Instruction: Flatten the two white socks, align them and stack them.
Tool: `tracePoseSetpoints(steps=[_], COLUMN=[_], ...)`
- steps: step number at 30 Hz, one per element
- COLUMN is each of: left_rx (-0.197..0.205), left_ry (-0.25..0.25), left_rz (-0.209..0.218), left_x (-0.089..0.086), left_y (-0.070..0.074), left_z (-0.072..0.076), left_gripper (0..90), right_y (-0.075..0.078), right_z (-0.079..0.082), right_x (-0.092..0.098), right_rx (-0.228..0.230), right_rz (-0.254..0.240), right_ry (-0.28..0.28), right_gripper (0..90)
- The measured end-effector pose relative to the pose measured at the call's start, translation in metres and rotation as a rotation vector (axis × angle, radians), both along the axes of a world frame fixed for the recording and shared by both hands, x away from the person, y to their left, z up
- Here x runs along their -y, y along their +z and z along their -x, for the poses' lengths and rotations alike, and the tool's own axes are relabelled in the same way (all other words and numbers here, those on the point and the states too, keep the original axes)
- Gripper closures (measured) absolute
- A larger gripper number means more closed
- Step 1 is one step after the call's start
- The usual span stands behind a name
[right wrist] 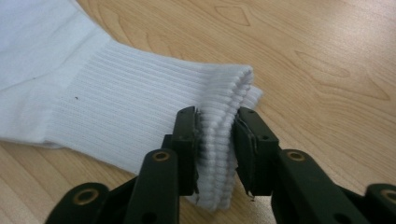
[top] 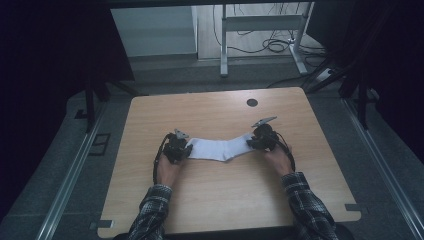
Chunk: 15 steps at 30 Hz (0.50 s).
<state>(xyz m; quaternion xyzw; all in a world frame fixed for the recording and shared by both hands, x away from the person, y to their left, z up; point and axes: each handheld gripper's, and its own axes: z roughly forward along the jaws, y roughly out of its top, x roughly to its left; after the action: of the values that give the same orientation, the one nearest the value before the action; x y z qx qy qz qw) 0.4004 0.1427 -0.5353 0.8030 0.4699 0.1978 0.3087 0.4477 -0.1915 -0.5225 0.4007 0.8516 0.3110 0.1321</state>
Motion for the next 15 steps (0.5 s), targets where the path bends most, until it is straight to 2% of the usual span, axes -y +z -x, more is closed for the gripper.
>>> tracePoseSetpoints(steps=[4, 6, 8, 15], left_rx=[0.012, 0.015, 0.021, 0.019], left_ry=[0.033, 0.038, 0.034, 0.002], left_rz=[0.005, 0.021, 0.047, 0.095], left_x=[-0.003, -0.0049, -0.0057, -0.0035], left_y=[0.0, 0.0014, 0.003, 0.0087], left_z=[-0.0006, -0.0005, 0.0, 0.003], left_gripper=[53.0, 49.7, 42.9, 32.1], right_y=[0.0023, 0.0034, 0.0047, 0.0092], right_z=[0.0008, 0.0016, 0.0024, 0.0065], right_x=[0.0014, 0.0019, 0.0026, 0.0045], right_rx=[0.005, 0.011, 0.018, 0.015], right_rz=[0.011, 0.006, 0.001, -0.03], right_ry=[-0.005, -0.01, -0.006, -0.004], right_gripper=[58.2, 52.0, 47.4, 39.8])
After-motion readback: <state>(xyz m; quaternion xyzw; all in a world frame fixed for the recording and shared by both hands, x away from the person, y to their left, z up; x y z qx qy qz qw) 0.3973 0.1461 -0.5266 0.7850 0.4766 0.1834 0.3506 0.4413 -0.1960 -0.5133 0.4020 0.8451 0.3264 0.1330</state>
